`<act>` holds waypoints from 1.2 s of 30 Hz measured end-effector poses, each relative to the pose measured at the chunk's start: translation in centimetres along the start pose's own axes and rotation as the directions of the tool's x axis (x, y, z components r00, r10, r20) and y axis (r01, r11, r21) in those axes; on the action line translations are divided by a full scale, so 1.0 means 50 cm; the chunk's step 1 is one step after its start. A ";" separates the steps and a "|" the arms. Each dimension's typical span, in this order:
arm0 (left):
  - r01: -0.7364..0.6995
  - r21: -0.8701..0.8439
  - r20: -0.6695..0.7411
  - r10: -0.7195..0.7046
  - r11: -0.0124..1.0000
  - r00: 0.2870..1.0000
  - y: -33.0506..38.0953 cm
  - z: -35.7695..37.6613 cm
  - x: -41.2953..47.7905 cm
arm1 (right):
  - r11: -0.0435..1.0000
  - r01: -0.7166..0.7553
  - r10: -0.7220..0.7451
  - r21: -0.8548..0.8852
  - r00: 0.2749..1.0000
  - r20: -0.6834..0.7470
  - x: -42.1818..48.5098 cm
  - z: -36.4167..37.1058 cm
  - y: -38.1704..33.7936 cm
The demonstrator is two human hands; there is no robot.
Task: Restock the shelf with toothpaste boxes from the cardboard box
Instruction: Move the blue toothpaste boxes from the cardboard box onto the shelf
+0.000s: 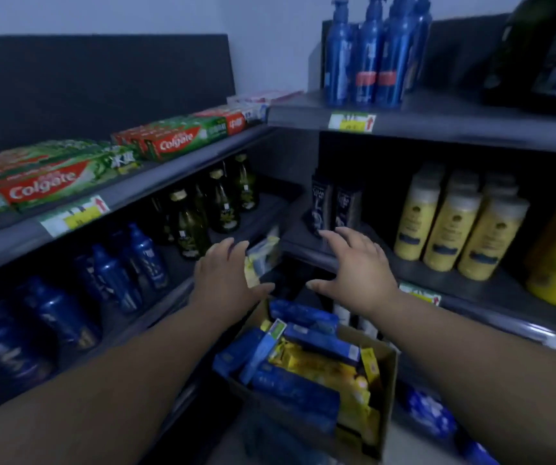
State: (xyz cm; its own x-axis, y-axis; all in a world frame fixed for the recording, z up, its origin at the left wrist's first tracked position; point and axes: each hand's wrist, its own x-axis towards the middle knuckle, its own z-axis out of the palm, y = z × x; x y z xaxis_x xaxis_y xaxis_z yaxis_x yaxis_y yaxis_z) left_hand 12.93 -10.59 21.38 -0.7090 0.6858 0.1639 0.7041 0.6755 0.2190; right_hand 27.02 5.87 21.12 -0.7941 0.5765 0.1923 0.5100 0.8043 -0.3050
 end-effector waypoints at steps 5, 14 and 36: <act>-0.021 -0.053 0.132 0.028 0.998 0.991 -0.025 0.134 -0.004 | 0.992 -0.127 0.128 -0.012 0.984 0.124 -0.031 0.128 0.086; 0.053 -0.136 0.386 0.004 0.989 0.922 -0.120 0.403 -0.010 | 0.936 -0.353 0.332 -0.015 0.864 0.379 -0.098 0.380 0.173; -0.063 -0.131 0.694 0.137 0.989 0.707 -0.178 0.674 0.020 | 0.835 -0.547 0.400 0.064 0.682 0.612 -0.161 0.647 0.215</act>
State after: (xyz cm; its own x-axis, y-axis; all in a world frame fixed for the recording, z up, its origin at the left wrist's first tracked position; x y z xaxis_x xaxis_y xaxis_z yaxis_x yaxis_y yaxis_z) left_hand 7.27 -6.81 -12.82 -0.3779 0.7651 -0.5214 0.7358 0.5900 0.3324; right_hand 28.19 5.19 -13.90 -0.5403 0.6268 -0.5614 0.8387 0.3471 -0.4196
